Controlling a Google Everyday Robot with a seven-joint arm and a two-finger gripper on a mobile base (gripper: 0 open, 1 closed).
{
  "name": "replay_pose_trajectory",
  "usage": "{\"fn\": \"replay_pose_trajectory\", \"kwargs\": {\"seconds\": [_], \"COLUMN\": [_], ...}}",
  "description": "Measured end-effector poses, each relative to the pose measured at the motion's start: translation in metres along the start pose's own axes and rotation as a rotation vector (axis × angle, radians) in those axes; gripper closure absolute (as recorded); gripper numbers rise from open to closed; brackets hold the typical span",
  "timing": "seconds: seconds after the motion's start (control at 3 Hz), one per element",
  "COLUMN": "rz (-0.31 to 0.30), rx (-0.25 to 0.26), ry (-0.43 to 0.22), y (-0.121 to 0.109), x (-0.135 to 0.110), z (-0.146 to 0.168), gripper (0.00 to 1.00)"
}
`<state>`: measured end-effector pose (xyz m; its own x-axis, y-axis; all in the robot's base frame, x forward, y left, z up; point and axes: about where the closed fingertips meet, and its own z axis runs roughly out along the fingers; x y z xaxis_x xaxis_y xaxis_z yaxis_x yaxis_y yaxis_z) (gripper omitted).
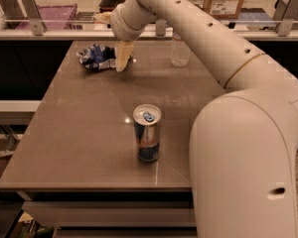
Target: Pick blue chip bag
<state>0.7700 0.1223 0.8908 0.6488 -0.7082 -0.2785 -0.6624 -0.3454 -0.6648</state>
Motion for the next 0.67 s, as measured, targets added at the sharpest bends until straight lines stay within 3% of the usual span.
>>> {"fn": "replay_pose_trajectory", "kwargs": {"seconds": [0.67], "rz": [-0.015], "rx": [-0.08], "ry": [-0.014], "y": [0.0102], "x": [0.0044], "z": [0.0139], "gripper": [0.0]}}
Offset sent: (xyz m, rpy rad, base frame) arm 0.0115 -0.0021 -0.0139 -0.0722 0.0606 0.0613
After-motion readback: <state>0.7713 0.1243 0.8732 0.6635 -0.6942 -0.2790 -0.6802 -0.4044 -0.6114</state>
